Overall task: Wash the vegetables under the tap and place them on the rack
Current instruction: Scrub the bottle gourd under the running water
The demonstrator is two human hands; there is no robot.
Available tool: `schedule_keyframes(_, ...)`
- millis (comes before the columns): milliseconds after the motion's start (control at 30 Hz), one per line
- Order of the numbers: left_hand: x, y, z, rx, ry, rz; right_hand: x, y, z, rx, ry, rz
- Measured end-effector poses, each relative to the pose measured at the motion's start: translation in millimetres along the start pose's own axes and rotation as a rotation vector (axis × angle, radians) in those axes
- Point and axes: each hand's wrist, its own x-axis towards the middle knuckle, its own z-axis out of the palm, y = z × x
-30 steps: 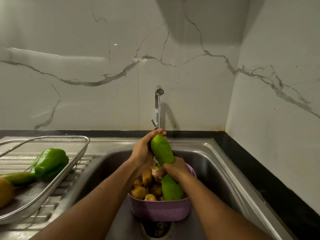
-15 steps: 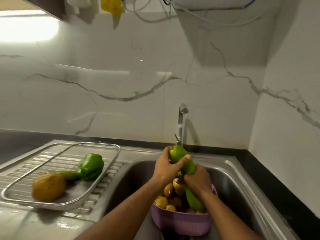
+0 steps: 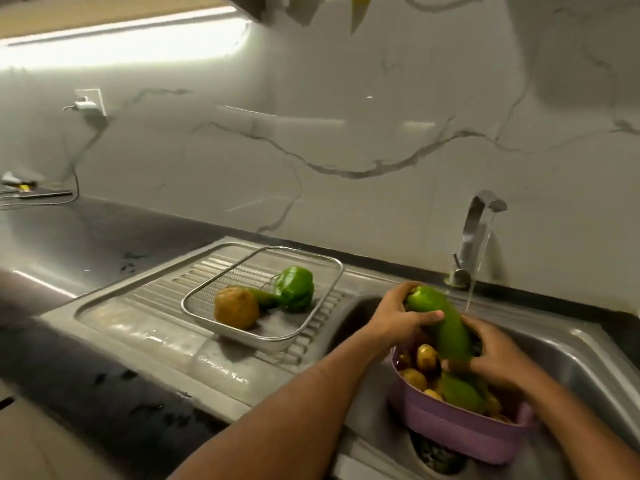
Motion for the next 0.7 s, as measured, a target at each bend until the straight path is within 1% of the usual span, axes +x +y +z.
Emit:
schedule_keyframes(33, 0.9, 2.4, -0.8, 0.021, -0.023, -0.018, -0.6, 0.3, 0.3, -0.004, 0.040, 0.003)
schedule_keyframes(100, 1.9, 8.9, -4.0, 0.195, -0.040, -0.021, -2.7, -1.9, 2.9, -0.040, 0.135, 0.000)
schedule_keyframes(167, 0.0, 22.1, -10.8, 0.490, -0.031, 0.047, -6.3, -3.8, 5.4, -0.085, 0.207, -0.012)
schedule_keyframes(233, -3.3, 40.6, -27.9, 0.745, -0.002, 0.159, -7.5, -4.9, 6.2, -0.117, 0.259, -0.022)
schedule_keyframes(300, -6.7, 62.0, -55.9, 0.924, 0.033, 0.269, -8.9, -9.2, 5.5, -0.125, 0.300, -0.016)
schedule_keyframes(367, -8.0, 78.5, -90.9, 1.048, 0.028, 0.280, -9.7, -16.1, 4.2, -0.135, 0.339, -0.027)
schedule_keyframes(467, -13.4, 88.7, -144.5, 1.186, 0.027, 0.209, -12.3, -30.4, 5.6, -0.166, 0.374, -0.071)
schedule_keyframes(600, -19.9, 77.6, -200.9, 1.239, -0.034, -0.022, -18.1, -54.1, 6.2, -0.172, 0.463, -0.184)
schedule_keyframes(700, -21.9, 70.3, -217.8, 1.204, -0.091, -0.040, -22.4, -85.2, 3.5, -0.146, 0.564, -0.296)
